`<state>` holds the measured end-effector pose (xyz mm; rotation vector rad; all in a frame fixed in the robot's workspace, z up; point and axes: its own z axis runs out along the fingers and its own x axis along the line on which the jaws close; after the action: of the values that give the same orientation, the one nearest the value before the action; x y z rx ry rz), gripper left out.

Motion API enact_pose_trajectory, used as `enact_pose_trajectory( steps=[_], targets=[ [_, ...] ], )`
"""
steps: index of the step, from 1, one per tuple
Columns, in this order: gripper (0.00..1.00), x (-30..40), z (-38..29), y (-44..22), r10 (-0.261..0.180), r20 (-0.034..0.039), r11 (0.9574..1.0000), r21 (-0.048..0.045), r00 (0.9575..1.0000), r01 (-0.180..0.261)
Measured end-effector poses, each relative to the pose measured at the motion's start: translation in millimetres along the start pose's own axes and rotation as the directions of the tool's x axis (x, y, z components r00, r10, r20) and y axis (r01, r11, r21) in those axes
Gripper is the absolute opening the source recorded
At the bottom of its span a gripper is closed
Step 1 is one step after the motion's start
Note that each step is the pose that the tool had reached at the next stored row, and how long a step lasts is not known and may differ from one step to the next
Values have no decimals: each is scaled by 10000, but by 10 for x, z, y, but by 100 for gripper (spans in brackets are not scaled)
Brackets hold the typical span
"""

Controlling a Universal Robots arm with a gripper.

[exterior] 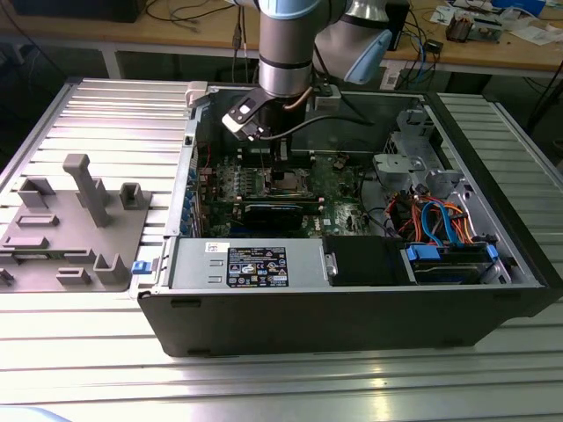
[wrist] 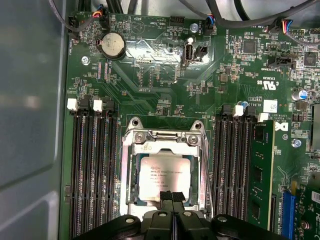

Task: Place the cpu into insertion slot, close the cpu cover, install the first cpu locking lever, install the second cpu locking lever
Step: 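Close the cpu cover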

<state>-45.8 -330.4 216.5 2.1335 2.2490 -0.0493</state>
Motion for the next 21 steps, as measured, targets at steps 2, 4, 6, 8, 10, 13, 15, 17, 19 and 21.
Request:
enact_pose_trajectory(
  steps=[2,4,6,8,10,13,15,17,19,21],
  targets=[
    [11,1,1,-21,-20,-2,10000,-2,10000,20],
    [11,2,4,-44,-54,0,10000,-3,10000,54],
    [11,2,11,-51,-79,1,10000,-3,10000,79],
    [11,4,29,-51,-100,-1,9999,-5,9999,100],
    [11,5,50,-52,-114,-2,9999,-6,9999,114],
    [11,7,80,-52,-135,-2,9999,-7,9999,135],
    [11,7,94,-52,-144,-1,9999,-8,9999,144],
    [11,7,101,-52,-152,-1,9999,-7,9999,152],
    [11,8,102,-55,-152,0,9999,-7,9999,152],
    [11,8,102,-57,-155,2,9999,-7,9999,155]
  ],
)
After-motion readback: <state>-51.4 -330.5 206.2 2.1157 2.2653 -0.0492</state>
